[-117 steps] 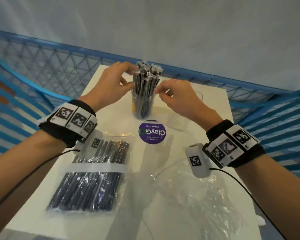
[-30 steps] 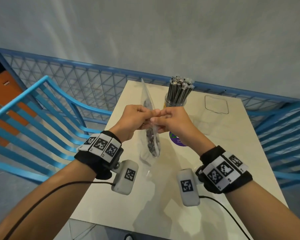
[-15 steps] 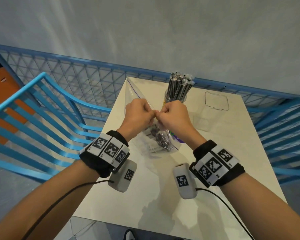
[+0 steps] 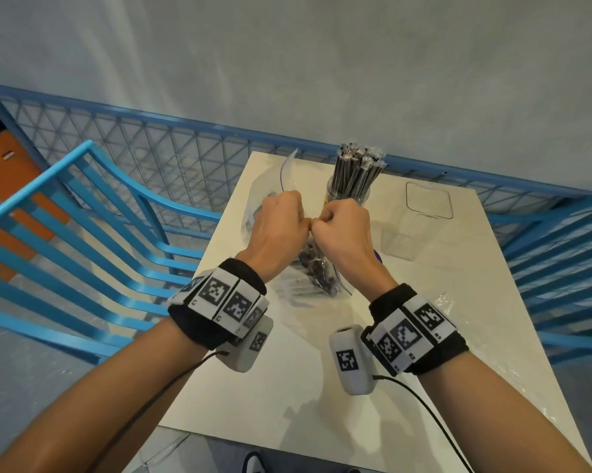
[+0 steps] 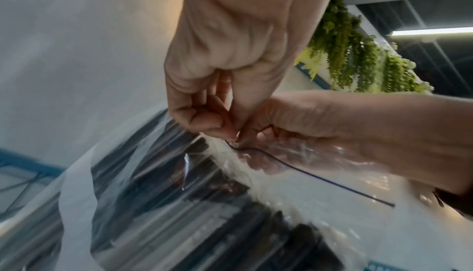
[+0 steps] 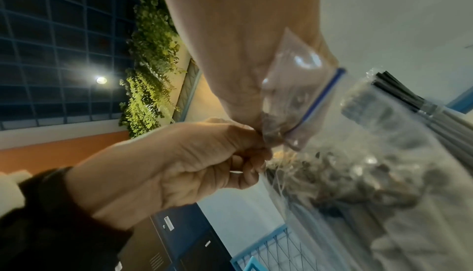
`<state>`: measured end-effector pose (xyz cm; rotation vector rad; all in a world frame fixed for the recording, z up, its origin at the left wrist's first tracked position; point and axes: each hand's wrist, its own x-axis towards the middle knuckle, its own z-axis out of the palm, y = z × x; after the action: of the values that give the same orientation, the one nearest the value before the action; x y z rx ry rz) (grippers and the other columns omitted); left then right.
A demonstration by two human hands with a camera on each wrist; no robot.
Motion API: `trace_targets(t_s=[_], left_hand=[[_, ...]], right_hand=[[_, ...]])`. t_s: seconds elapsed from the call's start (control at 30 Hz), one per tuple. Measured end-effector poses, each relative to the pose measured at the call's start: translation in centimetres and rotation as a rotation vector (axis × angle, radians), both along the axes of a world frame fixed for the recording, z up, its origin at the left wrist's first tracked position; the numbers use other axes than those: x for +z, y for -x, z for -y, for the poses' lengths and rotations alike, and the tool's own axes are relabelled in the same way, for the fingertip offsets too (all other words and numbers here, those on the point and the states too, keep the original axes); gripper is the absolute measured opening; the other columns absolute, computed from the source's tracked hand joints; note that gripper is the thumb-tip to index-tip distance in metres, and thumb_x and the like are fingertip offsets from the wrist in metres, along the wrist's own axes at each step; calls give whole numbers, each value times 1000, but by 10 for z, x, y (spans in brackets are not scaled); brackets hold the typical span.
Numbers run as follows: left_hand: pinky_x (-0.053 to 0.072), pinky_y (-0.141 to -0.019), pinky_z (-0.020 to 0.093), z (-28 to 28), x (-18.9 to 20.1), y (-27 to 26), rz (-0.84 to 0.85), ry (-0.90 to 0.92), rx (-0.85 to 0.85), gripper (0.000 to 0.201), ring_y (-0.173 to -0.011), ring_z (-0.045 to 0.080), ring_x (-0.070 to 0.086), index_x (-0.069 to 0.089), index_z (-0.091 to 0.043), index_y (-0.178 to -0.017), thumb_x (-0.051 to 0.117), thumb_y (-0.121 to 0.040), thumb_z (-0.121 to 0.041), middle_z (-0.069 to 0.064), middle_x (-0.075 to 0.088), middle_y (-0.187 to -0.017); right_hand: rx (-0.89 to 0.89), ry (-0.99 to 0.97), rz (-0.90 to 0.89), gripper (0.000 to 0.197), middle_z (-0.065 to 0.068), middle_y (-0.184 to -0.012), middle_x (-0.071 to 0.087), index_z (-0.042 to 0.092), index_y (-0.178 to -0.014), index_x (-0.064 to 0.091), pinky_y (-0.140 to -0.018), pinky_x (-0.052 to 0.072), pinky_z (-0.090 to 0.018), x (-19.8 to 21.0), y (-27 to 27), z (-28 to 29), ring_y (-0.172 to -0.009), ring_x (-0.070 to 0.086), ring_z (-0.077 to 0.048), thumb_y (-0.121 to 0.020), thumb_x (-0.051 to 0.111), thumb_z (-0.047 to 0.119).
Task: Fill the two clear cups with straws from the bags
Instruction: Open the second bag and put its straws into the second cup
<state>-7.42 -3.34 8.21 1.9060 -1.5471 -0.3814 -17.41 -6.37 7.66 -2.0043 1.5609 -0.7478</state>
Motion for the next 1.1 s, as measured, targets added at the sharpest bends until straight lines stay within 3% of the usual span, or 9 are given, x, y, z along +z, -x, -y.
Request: trace_targets(t_s=[0.1,0.2,0.33,0.53,0.7,0.77,0.87,1.0,1.1], left_hand=[[32,-51,34,-8,-1,-1,87,6,-24,20,-63,26,47,41,-12,-71,48,-86,-1,6,50,-68],[51,-56,36,-6,-6,-14,-46,-62,-29,15,-64,23,61,50,-7,-72,58,-85,-7,7,60,-74],[49,-52,24,-3,-11,-12,-196,-95,-139,13,-56,15,57,60,-5,-78,64,-83,-17,6,63,-65],[55,-56,35,-5,-26,-43,-198,-105,67,18,-59,19,54,50,-14,-71,62,-81,-4,1,51,-61],[42,-78,33,-11,-30,-60,71,-76,-137,42,-100,18,48,58,-29,-76,53,-75,14,-1,48,-108],[42,-95,38,-5,-29,-53,150,-170,-253,53,-120,21,43,68,-30,-101,53,-77,16,0,39,-137],[36,-103,32,6,-32,-52,207,-330,-244,68,-133,25,36,38,-16,-144,51,-83,11,3,27,-154],[44,-86,22,8,-31,-60,61,-323,-175,83,-134,23,34,27,-11,-149,68,-77,1,-1,18,-157],[42,-96,28,-1,-27,-62,128,-390,-189,96,-142,27,22,20,-25,-151,73,-75,1,2,7,-159]], right_hand=[[-76,70,-56,9,0,-64,50,6,-75,54,-51,41,-31,-4,20,12,-57,49,-17,-84,53,5],[-98,28,-6,13,-9,-70,64,0,-73,65,-63,52,-38,-6,34,27,-62,57,-17,-81,60,9],[120,-133,-1,45,-6,-97,62,13,-116,49,-60,43,-26,-8,25,24,-82,59,-21,-78,69,27],[21,-36,-54,31,-3,-85,56,6,-105,53,-53,45,-28,-21,53,43,-65,53,-16,-82,49,-13],[38,-79,-30,25,-3,-81,55,12,-95,50,-54,45,-21,-18,71,48,-71,54,-18,-83,52,-10],[147,-155,90,27,-4,-84,55,12,-93,48,-63,55,-35,-15,64,43,-77,58,-24,-80,56,-10],[297,-278,235,26,-9,-92,54,10,-85,54,-65,57,-37,-7,61,36,-75,57,-20,-78,55,-15],[438,-326,-263,53,2,-124,57,19,-109,69,-83,44,-29,-4,67,32,-102,56,-13,-80,43,-17],[410,-455,-585,76,-7,-146,41,46,-145,23,-70,55,-31,-3,79,28,-100,63,-31,-90,38,-4]])
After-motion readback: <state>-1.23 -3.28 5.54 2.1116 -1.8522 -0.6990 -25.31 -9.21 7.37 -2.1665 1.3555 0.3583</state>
